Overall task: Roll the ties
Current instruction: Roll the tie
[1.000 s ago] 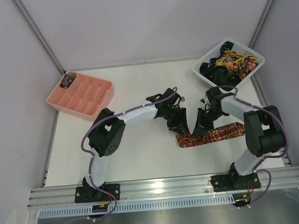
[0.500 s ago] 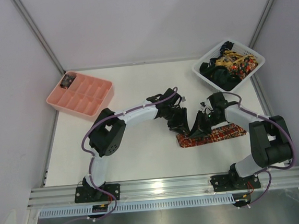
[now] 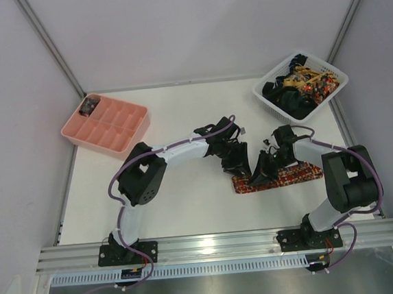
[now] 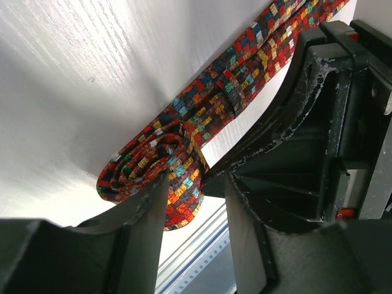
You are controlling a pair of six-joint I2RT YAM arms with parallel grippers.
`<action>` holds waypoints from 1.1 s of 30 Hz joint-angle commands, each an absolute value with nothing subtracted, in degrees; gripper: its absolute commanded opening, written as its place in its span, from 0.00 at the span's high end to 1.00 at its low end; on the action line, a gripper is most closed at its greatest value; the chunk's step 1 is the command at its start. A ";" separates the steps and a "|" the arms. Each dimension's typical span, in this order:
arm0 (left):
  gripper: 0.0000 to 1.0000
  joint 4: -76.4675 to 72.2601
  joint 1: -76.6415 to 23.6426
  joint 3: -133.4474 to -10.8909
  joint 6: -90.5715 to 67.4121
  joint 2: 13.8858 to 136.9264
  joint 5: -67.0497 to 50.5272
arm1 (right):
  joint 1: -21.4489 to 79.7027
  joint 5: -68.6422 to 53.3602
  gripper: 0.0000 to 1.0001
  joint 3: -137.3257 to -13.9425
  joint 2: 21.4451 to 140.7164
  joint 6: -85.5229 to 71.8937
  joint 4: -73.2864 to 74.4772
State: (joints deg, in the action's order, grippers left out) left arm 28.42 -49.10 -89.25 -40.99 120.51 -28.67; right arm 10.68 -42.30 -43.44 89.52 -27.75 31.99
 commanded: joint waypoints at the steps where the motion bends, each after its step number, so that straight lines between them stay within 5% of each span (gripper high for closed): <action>1: 0.51 28.12 -49.57 -90.61 -39.38 118.57 -28.66 | 10.46 -40.25 0.93 -42.98 90.26 -25.93 30.85; 10: 0.56 30.59 -49.04 -89.48 -35.78 113.03 -26.37 | 10.37 -41.39 0.93 -44.47 92.99 -26.02 29.09; 15: 0.76 27.33 -48.78 -86.75 -36.74 112.32 -29.27 | 10.37 -41.48 0.93 -45.17 94.21 -26.01 28.92; 33: 0.79 27.95 -43.07 -81.13 -34.37 115.40 -27.42 | 12.39 -42.89 0.93 -53.17 99.14 -26.89 29.97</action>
State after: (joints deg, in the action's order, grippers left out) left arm 28.45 -45.04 -82.52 -36.82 115.44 -28.60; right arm 11.70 -42.78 -50.70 97.89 -26.96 29.71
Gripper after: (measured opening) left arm 0.217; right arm 0.072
